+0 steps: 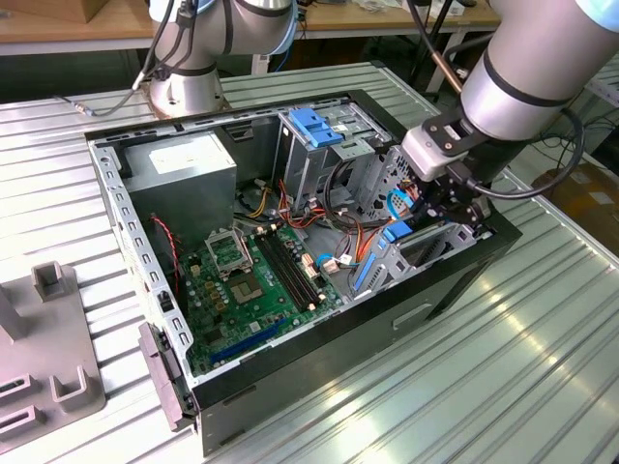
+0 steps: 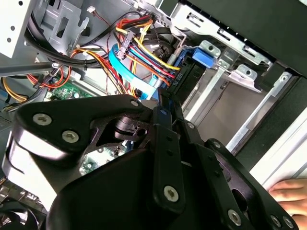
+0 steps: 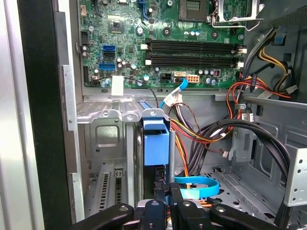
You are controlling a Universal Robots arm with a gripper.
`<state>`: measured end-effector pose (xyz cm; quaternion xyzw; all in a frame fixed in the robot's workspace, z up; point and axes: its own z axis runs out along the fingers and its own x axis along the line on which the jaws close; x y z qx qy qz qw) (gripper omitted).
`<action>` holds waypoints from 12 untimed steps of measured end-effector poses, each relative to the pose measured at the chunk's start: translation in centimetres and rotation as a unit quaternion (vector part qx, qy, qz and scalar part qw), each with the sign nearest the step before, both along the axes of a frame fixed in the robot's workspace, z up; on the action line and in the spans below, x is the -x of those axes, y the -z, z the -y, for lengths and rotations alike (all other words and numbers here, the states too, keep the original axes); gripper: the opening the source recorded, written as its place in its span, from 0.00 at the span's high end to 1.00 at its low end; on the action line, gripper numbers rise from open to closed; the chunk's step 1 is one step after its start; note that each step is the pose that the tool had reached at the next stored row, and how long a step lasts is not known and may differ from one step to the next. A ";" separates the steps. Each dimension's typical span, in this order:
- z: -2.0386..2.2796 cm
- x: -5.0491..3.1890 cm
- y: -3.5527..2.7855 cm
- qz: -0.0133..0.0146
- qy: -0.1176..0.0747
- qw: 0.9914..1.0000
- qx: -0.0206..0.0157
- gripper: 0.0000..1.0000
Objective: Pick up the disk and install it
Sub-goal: 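Insert the second disk wire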
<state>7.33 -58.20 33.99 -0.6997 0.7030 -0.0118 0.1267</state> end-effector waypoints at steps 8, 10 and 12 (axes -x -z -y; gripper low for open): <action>0.00 0.00 0.01 0.000 0.000 1.000 -0.001 0.83; 0.00 0.00 -0.65 0.000 0.000 1.000 0.000 0.76; 0.00 0.00 -1.27 0.000 0.000 1.000 -0.001 0.76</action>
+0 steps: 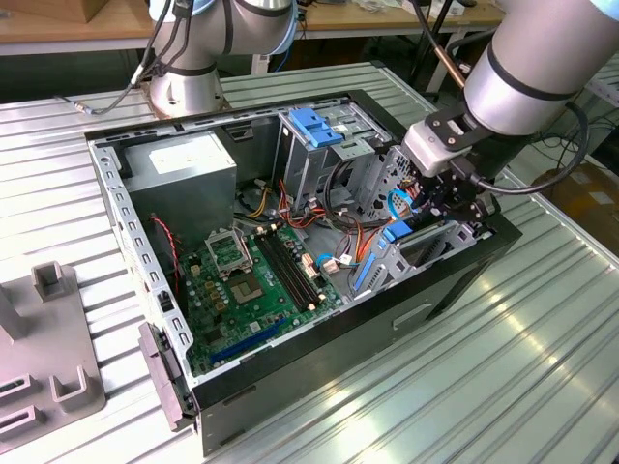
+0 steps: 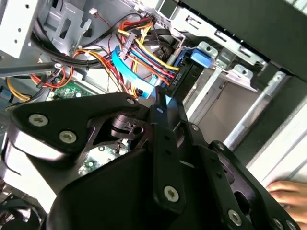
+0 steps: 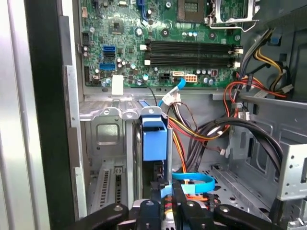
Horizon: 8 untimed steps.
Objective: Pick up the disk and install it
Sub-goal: 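Insert the second disk wire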
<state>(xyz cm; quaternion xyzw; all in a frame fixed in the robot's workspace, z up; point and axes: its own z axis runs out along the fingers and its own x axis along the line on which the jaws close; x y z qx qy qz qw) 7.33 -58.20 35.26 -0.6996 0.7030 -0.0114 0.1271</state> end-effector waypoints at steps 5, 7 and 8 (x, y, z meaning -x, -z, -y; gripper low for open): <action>0.00 0.00 -0.12 0.000 0.000 1.000 0.000 0.90; 0.00 0.00 -0.13 0.000 0.000 1.000 0.000 0.90; 0.00 0.00 -0.13 0.000 0.000 1.000 0.000 0.90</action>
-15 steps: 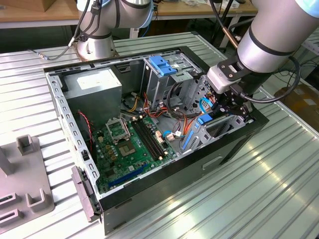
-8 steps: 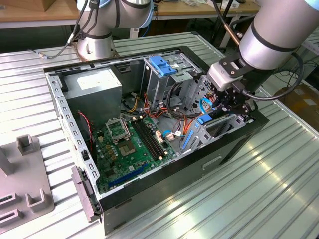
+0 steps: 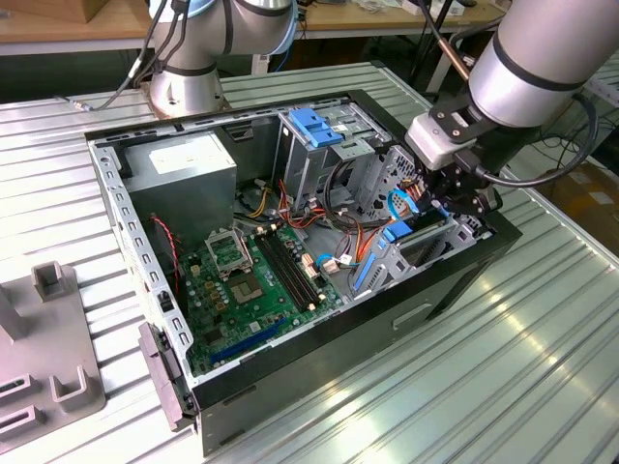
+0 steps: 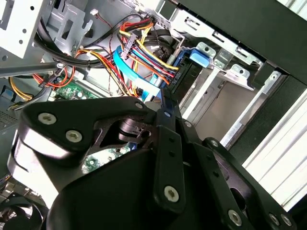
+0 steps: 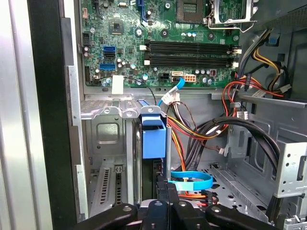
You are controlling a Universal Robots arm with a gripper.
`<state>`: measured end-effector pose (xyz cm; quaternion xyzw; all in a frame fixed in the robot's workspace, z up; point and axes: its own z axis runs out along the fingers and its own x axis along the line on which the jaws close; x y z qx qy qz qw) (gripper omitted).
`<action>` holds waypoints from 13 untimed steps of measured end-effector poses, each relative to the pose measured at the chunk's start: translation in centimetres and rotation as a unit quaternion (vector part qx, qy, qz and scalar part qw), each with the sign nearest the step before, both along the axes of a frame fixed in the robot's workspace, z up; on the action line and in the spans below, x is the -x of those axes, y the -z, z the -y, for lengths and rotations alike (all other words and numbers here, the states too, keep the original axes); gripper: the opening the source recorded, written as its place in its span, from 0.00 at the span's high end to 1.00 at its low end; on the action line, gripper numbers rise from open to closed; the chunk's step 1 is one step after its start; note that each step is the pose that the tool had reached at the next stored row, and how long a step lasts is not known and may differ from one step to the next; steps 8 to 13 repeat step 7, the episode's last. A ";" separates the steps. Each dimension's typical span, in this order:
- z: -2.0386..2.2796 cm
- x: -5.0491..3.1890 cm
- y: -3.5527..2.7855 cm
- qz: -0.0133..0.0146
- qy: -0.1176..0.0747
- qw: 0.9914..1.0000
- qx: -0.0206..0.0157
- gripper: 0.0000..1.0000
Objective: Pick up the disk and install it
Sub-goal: 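Insert the second disk wire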
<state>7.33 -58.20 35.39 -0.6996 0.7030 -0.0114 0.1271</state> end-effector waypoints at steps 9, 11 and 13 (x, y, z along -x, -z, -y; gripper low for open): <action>0.00 0.00 -0.03 0.000 0.000 1.000 0.000 0.90; 0.00 0.00 -0.03 0.000 0.000 1.000 0.000 0.90; 0.00 0.00 -0.03 0.000 0.000 1.000 0.000 0.90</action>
